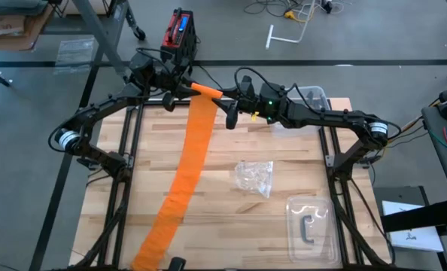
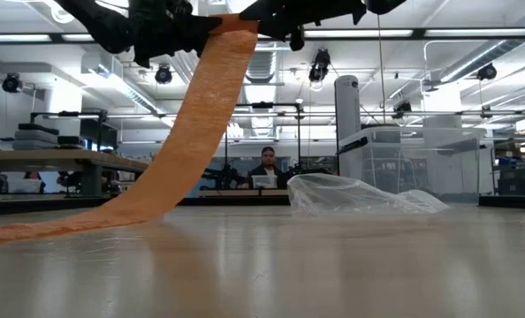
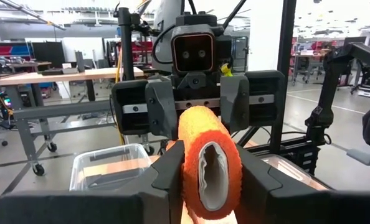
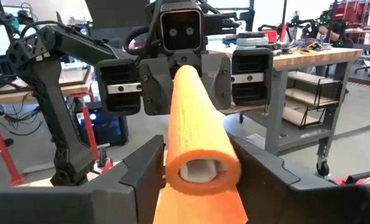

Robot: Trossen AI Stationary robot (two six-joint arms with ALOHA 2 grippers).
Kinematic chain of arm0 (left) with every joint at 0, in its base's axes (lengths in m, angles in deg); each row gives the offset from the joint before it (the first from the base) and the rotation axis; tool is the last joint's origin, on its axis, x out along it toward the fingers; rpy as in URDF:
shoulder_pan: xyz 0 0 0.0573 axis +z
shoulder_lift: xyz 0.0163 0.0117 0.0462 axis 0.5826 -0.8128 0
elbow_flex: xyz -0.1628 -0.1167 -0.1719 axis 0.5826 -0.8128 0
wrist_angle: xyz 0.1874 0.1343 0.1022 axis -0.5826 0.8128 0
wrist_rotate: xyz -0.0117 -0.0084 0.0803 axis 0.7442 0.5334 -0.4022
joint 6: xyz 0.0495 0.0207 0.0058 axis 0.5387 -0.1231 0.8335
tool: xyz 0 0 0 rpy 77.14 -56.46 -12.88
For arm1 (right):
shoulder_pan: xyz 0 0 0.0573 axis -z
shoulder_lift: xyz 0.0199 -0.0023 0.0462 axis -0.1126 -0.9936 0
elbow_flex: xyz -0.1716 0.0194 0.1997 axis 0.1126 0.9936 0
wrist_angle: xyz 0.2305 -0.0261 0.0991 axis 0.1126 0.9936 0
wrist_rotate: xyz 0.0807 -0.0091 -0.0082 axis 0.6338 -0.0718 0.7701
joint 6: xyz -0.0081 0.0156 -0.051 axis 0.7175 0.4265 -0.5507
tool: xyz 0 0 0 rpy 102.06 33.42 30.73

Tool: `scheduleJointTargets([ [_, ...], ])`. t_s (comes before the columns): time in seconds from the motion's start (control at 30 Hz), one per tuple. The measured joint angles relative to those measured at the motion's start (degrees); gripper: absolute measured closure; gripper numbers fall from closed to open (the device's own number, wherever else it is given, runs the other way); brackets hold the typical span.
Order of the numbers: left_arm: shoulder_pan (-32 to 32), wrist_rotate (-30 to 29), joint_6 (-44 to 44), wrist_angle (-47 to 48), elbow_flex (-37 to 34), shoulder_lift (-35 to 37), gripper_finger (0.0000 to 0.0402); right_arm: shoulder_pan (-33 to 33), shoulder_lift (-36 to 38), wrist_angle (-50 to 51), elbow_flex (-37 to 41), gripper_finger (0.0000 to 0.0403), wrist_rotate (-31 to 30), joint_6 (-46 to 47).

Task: Roll bandage
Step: Roll the orange bandage

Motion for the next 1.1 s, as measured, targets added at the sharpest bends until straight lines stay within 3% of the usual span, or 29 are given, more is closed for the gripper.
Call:
scheduleJointTargets([
  [0.3,-0.5,-0.1,0.0,-0.3,0.0,0.0,0.0312,0.0,0.0,0.0,0.0,0.0295,0.1,-0.8],
  [0.5,-0.5,-0.1,-2.3,-0.4,0.0,0.0,0.0299,0.0,0.0,0.0,0.0,0.0312,0.1,-1.3],
  [1.1,4.1,0.7,-5.6,-0.4,0.0,1.2,0.012,0.0,0.5,0.0,0.0,0.0335,1.4,-14.8],
])
